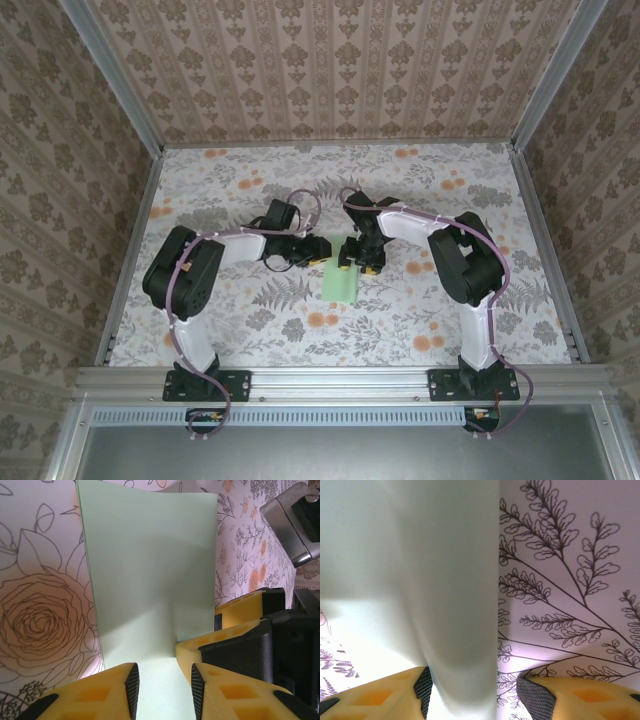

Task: Fold a paper plane with a square sheet of paper (pick it up from the middle)
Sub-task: Hold the square sheet of paper at the center of the table.

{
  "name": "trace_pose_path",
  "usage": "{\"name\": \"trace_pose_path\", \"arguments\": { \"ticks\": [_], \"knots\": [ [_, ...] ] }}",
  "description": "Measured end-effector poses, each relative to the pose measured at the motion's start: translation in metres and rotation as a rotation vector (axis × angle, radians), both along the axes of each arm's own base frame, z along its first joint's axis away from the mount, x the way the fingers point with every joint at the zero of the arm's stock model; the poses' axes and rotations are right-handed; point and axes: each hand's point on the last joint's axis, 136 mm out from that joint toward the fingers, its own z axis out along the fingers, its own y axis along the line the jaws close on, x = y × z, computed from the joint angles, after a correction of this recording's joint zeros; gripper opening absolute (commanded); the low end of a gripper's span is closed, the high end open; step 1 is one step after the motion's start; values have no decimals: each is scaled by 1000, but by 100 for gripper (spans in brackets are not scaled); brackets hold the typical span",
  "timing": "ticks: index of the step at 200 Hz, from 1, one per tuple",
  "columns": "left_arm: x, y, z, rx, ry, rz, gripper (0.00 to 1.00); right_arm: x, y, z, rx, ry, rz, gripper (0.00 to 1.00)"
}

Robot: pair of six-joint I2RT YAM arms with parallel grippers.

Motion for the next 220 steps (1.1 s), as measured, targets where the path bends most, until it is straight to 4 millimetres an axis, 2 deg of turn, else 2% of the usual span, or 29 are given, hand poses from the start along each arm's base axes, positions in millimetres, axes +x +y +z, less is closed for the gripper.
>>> {"name": "trace_pose_path", "arguments": {
  "ticks": [71, 126, 220],
  "knots": [
    [4, -9, -3, -4, 14, -18, 21, 0, 0, 0, 0, 1, 0, 61],
    [-5, -4, -23, 44, 86, -22, 19, 0, 0, 0, 0, 0, 0, 61],
    [-7, 1, -30, 106, 106, -22, 6, 0, 1, 4, 15, -18, 0, 61]
  ]
}}
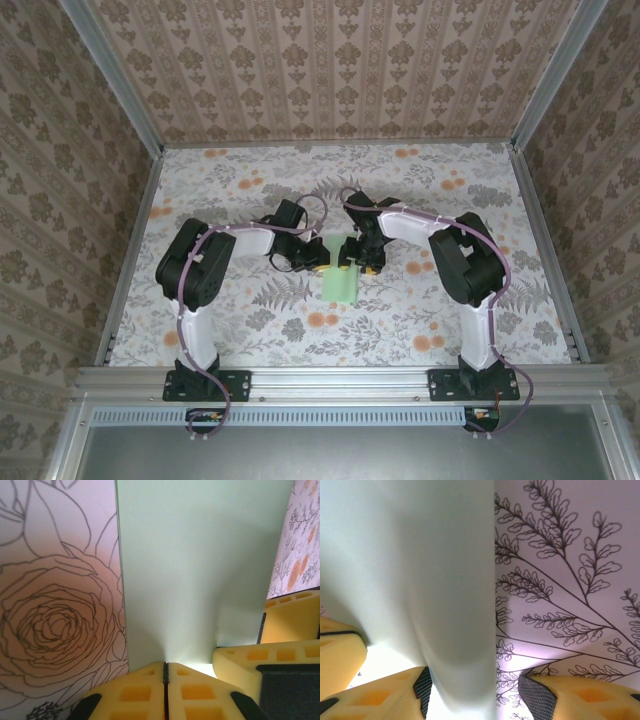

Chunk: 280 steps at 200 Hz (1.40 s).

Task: Fold a paper plane with a square sheet of paper (pick it up from the middle)
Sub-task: Hold the square sheet of paper at the center of the table, then fold the square sheet of paper in half at the center of the table.

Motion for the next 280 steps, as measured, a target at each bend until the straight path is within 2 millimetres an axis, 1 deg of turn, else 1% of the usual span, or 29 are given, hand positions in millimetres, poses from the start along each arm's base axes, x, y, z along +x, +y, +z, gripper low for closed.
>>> {"name": "trace_pose_path", "arguments": {
  "ticks": [23, 51, 61, 77, 96, 103, 113, 123, 139, 159, 174, 181, 198, 228, 280],
  "knots": [
    [0, 1, 0, 9, 0, -3, 4, 1, 2, 9, 52, -70, 2, 62],
    [0, 1, -1, 12, 2, -5, 2, 0, 4, 19, 96, -154, 8, 67],
    [0, 1, -1, 12, 4, -5, 1, -4, -1, 22, 87, -169, 5, 69],
    [0, 1, -2, 13, 5, -6, 0, -13, -14, 29, 58, -186, -4, 70],
    [-1, 0, -2, 11, 7, -8, 0, -13, -19, 50, 69, -247, -11, 69],
    [-1, 0, -2, 10, 9, -9, 0, -11, -18, 60, 80, -276, -12, 67],
    [-1, 0, -2, 10, 10, -9, 0, -8, -14, 72, 99, -315, -9, 61],
    [-1, 0, -3, 11, 11, -9, 0, -8, -8, 79, 114, -335, 1, 55],
    [-1, 0, -3, 11, 12, -9, 0, -6, 7, 84, 141, -352, 13, 39],
    [-2, 0, -3, 12, 14, -9, 0, -2, 23, 81, 163, -347, 17, 16],
    [-2, 1, -3, 13, 15, -9, 0, 5, 33, 74, 172, -335, 15, 7],
    [-2, 0, -3, 13, 15, -9, 0, 8, 36, 70, 172, -329, 9, 4],
    [-2, 0, -4, 15, 19, -10, 0, 17, 43, 58, 166, -306, -6, 0],
    [-2, 0, -4, 18, 25, -10, 0, 23, 46, 38, 149, -274, -14, 0],
    [-2, 1, -4, 19, 27, -9, 0, 23, 41, 27, 158, -250, -38, 0]
  ]
}}
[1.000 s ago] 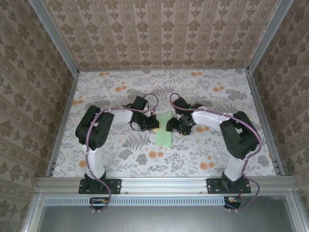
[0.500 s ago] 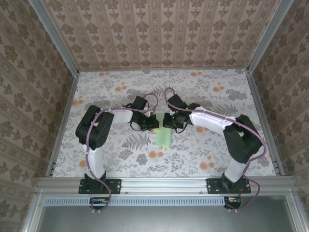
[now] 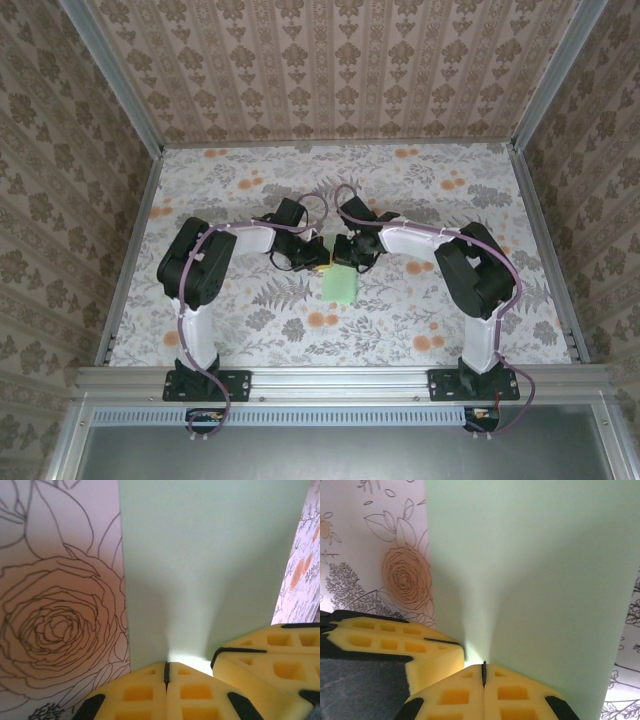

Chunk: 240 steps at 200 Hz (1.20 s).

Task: Fold a paper plane with a square sheet of paper (pick it up from the middle)
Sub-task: Fold the square sheet of paper in half at the center of the table.

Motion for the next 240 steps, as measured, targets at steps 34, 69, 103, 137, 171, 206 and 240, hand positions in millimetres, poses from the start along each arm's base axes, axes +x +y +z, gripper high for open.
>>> {"name": "trace_pose_path", "arguments": {
  "ticks": [34, 69, 103, 137, 171, 206, 240],
  "knots": [
    [0, 0, -1, 2, 9, 9, 0, -5, -10, -12, 0, 24, -16, 0],
    [-1, 0, -2, 4, 20, 16, 0, -5, -12, -13, 46, 17, -15, 0],
    [-2, 1, -4, 7, 35, 24, 0, -8, -18, -13, 90, -4, -10, 0],
    [-2, 1, -6, 8, 43, 29, 0, -17, -38, -13, 114, -20, -9, 0],
    [-3, 2, -6, 5, 46, 29, 0, -18, -56, -5, 115, -32, -27, 0],
    [-3, 2, -6, 5, 46, 29, 0, -10, -38, 16, 170, -90, 10, 0],
    [-3, 2, -6, 5, 46, 29, 0, 4, -11, 23, 222, -116, 58, 0]
  ]
}}
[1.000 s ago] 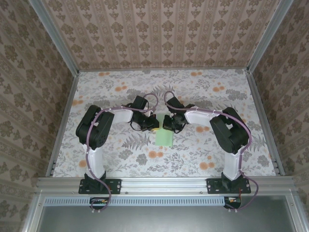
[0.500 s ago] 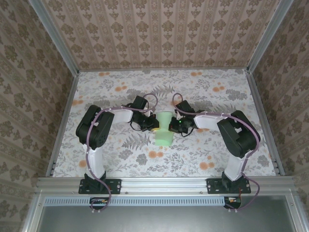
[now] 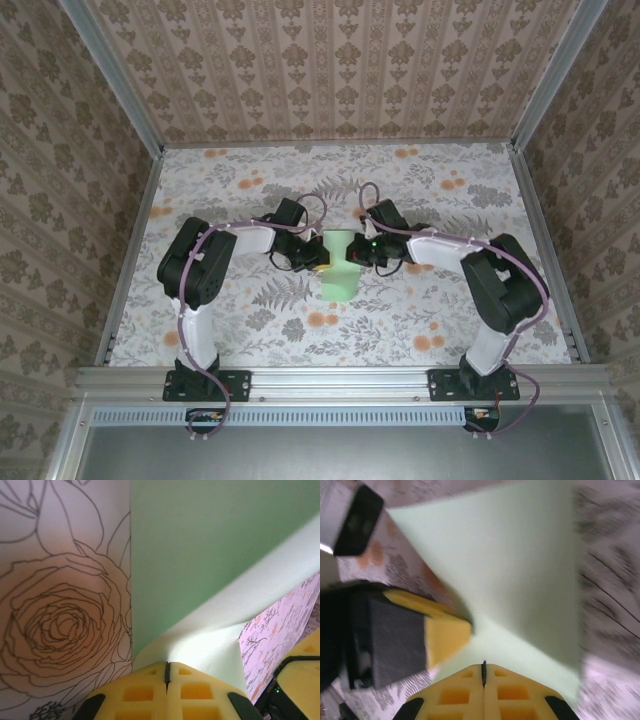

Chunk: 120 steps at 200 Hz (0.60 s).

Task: Fold a paper plane with a square sheet of paper (pick it up from the middle)
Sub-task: Fold the square sheet of paper in half at the center of the table.

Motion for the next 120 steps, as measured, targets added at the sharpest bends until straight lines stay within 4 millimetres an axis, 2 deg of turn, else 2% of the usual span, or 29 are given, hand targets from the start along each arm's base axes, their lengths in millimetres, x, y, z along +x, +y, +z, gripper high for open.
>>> {"name": "trace_pose_path", "arguments": {
  "ticks": [15, 42, 61, 90, 120],
  "knots": [
    [0, 0, 0, 0, 0, 0, 0, 10, 9, -10, 11, -5, 10, 0],
    [0, 0, 0, 0, 0, 0, 0, 5, 6, -28, 3, 30, 10, 0],
    [0, 0, 0, 0, 1, 0, 0, 4, -5, -36, 10, 42, -8, 0],
    [0, -2, 0, -11, -6, -4, 0, 6, -18, -37, 60, 40, -25, 0],
    [-1, -2, 0, -16, -7, -6, 0, 13, -50, -33, 42, 35, -98, 0]
  ]
}}
